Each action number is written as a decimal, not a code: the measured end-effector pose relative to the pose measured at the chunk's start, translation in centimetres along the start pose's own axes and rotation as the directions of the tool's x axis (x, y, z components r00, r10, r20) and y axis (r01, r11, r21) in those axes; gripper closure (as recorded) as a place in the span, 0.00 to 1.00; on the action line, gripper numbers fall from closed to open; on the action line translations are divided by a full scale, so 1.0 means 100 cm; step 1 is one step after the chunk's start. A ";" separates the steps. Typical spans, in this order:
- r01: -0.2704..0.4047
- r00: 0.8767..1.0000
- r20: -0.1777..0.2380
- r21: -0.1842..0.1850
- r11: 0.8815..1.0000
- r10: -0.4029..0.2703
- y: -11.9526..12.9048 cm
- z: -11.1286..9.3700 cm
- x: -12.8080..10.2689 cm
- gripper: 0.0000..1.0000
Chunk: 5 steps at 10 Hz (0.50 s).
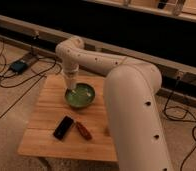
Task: Place the ceramic cup in the ceramic bowl
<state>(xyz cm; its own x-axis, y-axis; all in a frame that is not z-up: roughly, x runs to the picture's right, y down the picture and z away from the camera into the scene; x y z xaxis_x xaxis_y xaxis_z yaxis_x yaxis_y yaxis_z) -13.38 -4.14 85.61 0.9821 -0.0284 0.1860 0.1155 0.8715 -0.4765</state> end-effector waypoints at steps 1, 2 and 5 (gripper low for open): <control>-0.021 1.000 -0.011 -0.008 1.000 0.021 0.007 0.004 0.011 1.00; -0.031 0.999 -0.016 -0.013 0.999 0.031 0.012 0.006 0.016 1.00; -0.052 0.998 -0.020 -0.032 0.998 0.051 0.032 0.017 0.020 0.83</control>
<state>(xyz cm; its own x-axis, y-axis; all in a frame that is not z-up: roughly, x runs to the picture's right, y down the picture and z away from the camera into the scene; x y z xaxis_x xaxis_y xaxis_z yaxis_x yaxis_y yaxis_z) -11.31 -0.58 85.94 0.9895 0.0067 0.1446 0.0692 0.8555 -0.5132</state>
